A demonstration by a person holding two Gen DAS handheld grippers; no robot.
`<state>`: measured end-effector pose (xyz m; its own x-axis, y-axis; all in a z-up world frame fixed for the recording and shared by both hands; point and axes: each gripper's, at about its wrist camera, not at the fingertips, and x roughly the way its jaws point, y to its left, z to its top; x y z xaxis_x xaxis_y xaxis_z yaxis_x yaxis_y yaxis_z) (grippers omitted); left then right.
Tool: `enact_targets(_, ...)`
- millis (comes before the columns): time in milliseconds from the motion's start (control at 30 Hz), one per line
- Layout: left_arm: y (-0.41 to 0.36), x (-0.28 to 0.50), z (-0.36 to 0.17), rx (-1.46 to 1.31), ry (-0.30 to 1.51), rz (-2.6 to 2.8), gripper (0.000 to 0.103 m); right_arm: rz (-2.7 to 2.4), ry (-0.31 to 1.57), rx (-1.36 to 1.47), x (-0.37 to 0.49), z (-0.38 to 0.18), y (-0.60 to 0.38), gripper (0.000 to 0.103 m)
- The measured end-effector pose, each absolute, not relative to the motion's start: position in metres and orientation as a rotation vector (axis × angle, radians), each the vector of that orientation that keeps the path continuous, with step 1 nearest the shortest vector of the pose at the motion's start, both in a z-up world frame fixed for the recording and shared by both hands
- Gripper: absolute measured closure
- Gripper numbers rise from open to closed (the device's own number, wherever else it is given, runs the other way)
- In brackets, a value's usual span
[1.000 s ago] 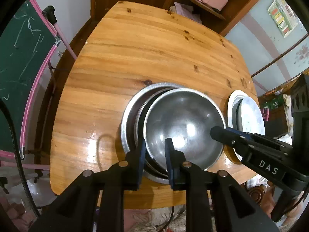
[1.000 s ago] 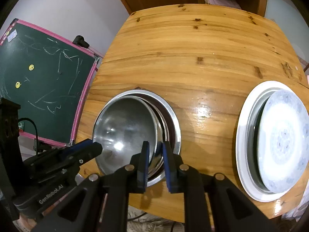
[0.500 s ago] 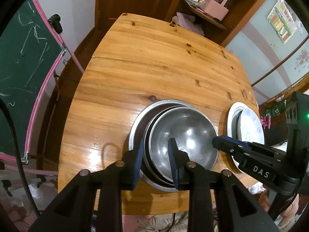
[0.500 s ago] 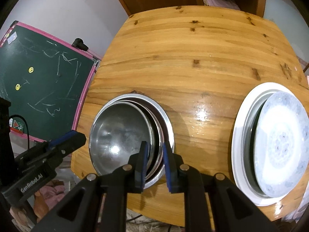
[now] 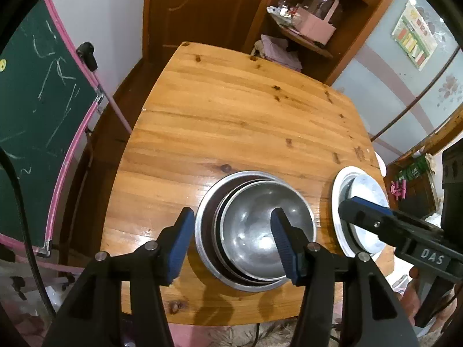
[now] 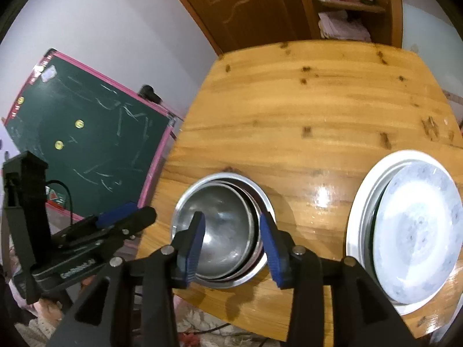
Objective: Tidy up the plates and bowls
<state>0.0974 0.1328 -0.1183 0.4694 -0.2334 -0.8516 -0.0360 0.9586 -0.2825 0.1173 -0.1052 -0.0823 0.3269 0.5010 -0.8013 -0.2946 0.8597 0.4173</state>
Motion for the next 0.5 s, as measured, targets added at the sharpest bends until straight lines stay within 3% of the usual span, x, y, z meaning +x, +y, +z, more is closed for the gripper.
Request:
enact_targets(100, 0.133, 0.095, -0.107, -0.284, 1.059, -0.128, 0.035, 0.547, 1.078, 0.208, 0.110, -0.065, -0.108, 0.062)
enact_targets(200, 0.134, 0.092, -0.098, -0.282, 1.025, -0.120, 0.021, 0.552, 1.029, 0.191, 0.104, -0.052, -0.109, 0.054)
enact_targets(500, 0.133, 0.093, -0.108, -0.279, 1.055, -0.148, 0.017, 0.560, 0.962, 0.083, 0.096, -0.054, -0.102, 0.035)
